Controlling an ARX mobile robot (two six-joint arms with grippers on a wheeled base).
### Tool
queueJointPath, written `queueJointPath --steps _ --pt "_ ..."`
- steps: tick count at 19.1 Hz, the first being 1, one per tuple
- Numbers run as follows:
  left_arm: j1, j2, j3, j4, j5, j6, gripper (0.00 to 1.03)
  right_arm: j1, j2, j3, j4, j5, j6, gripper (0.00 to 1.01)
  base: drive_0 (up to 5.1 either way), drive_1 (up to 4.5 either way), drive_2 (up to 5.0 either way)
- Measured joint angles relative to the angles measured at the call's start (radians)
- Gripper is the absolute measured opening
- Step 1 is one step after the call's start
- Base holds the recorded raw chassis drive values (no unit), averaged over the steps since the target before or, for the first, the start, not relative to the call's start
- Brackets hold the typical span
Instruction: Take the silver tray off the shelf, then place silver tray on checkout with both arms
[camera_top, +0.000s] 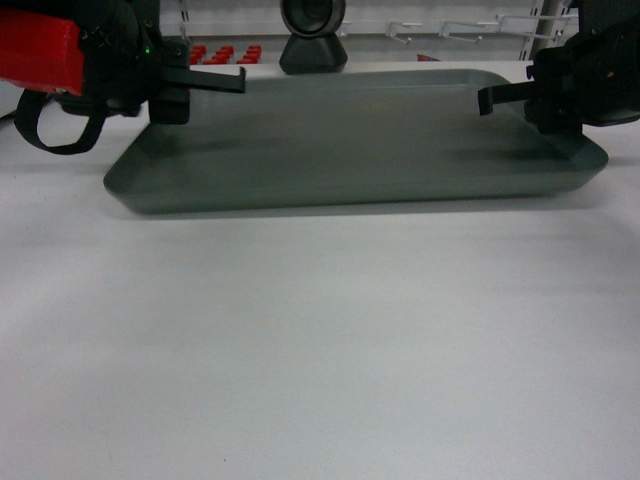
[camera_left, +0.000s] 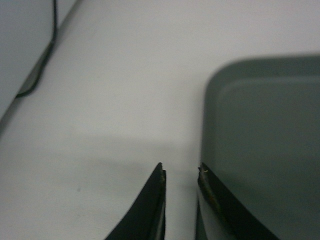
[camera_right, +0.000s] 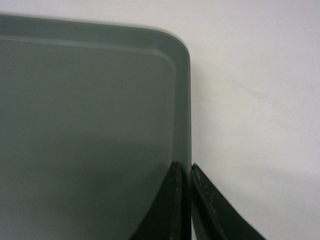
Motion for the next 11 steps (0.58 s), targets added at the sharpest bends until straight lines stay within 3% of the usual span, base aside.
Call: queueJointPath --steps 3,9,11 --pt "0.014 0.0 0.001 0.009 -0.013 0.0 0.46 -0.007 -0.002 -0.001 0.0 -0.001 -0.028 0.27 0.0 0.0 0.0" --pt "-0.014 -0.012 0.001 0.055 0.008 -0.024 1.0 -0.007 -0.002 -0.001 0.024 -0.035 -0.025 0.84 0.0 0.0 0.0" --pt "-0.014 -0.043 0.0 0.081 0.034 -0.067 0.97 -0.008 -0.006 -0.002 0.049 -0.046 -0.003 1.0 0.0 0.0 0.0"
